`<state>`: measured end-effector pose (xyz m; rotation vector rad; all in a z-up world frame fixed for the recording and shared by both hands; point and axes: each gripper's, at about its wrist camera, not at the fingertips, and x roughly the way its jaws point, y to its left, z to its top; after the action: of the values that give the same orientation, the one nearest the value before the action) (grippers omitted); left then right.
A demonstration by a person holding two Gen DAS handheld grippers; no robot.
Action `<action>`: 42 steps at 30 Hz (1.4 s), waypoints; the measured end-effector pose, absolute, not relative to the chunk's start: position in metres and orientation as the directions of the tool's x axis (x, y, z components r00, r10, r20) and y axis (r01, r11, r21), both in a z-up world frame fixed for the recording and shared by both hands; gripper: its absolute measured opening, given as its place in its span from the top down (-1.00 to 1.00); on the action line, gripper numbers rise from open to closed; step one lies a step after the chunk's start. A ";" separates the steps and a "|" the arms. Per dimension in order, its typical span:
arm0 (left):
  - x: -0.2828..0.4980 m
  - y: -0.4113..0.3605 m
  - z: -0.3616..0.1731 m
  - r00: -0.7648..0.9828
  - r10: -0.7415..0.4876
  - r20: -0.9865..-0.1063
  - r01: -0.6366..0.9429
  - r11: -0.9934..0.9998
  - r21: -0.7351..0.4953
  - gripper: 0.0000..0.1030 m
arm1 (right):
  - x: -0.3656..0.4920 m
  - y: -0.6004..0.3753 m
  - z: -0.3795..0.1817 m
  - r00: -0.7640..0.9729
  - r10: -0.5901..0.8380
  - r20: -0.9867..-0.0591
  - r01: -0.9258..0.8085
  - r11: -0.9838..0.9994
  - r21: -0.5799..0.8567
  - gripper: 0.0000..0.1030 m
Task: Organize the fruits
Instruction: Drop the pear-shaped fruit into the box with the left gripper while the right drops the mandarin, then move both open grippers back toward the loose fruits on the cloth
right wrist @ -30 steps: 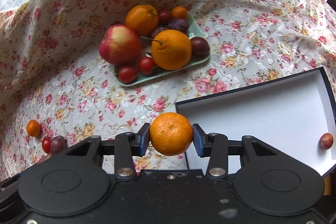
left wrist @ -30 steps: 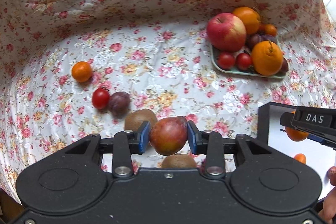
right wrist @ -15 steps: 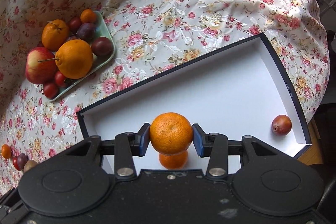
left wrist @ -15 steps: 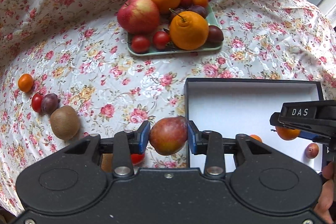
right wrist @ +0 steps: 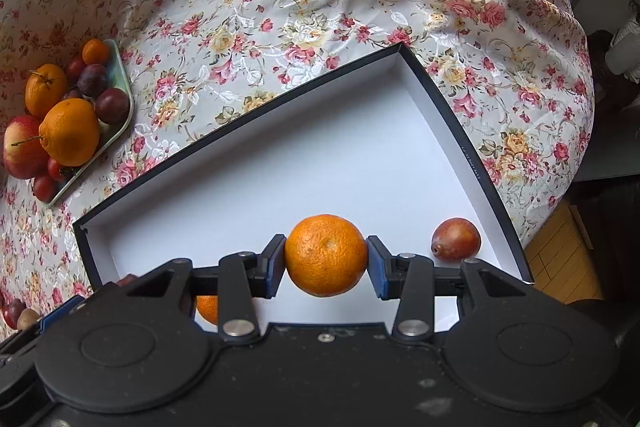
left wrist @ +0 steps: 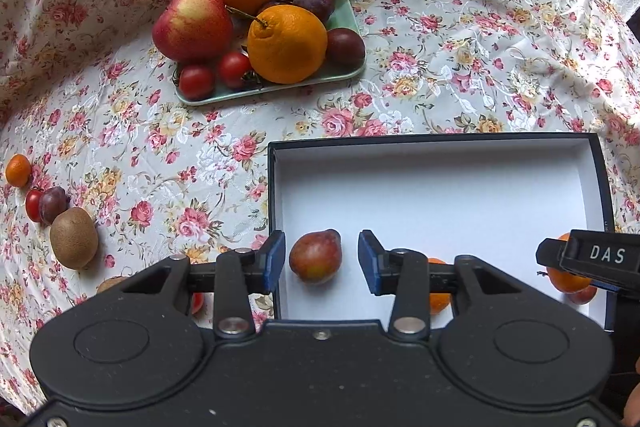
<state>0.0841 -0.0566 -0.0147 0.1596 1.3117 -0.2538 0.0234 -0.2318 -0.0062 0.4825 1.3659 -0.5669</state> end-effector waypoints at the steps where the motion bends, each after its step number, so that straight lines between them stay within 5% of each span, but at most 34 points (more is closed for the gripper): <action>1: 0.085 -0.057 -0.016 0.228 -0.093 -0.969 0.267 0.963 -0.029 -0.05 | 0.023 -0.233 -0.005 0.111 -0.094 -0.989 0.629 0.778 -0.003 0.13; 22: 0.088 -0.054 -0.016 0.219 -0.076 -0.973 0.220 0.975 -0.027 -0.07 | 0.022 -0.232 0.021 0.202 -0.179 -0.963 0.634 0.773 -0.011 0.16; 42: 0.106 0.001 -0.011 0.234 -0.021 -0.972 0.104 0.995 0.004 -0.20 | 0.034 -0.174 0.044 0.263 -0.094 -0.960 0.556 0.828 0.071 0.16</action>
<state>0.1059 0.0013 -0.0112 0.0726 1.3323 -0.0855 0.0345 -0.1743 0.0441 0.4407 1.2351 -0.4591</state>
